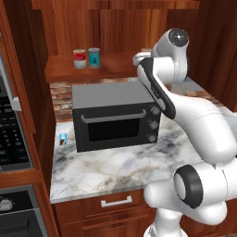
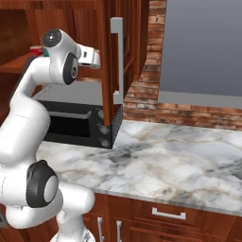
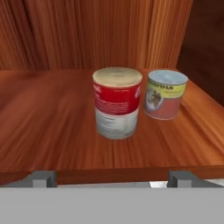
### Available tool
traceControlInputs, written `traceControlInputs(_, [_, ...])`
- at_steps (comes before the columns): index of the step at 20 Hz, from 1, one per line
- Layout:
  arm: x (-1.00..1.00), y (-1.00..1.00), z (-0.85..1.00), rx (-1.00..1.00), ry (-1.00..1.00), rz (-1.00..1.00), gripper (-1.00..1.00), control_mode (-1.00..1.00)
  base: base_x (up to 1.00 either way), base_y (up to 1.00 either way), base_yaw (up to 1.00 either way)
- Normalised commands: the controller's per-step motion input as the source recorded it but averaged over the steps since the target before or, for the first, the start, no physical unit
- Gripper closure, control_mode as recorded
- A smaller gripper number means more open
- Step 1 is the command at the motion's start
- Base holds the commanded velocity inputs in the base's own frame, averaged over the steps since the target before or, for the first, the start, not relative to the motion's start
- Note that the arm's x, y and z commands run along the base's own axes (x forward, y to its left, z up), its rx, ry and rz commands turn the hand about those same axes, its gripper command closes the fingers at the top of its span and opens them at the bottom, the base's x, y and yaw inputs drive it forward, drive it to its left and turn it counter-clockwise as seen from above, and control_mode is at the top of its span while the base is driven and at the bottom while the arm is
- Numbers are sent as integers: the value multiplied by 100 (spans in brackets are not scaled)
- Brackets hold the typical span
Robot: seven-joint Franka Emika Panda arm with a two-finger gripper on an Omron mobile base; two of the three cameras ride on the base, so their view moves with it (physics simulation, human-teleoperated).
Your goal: Stack two cans on top of the other two cans in the cabinet.
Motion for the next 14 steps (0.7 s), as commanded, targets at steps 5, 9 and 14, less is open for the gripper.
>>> traceControlInputs(5, [51,-1,-4,-1,4,0,-100,-100,0,0,0])
traceControlInputs(9, [47,-3,-11,0,6,0,-100,-100,0,0,0])
traceControlInputs(14, [36,0,-16,0,0,-4,-100,-100,0,0,0])
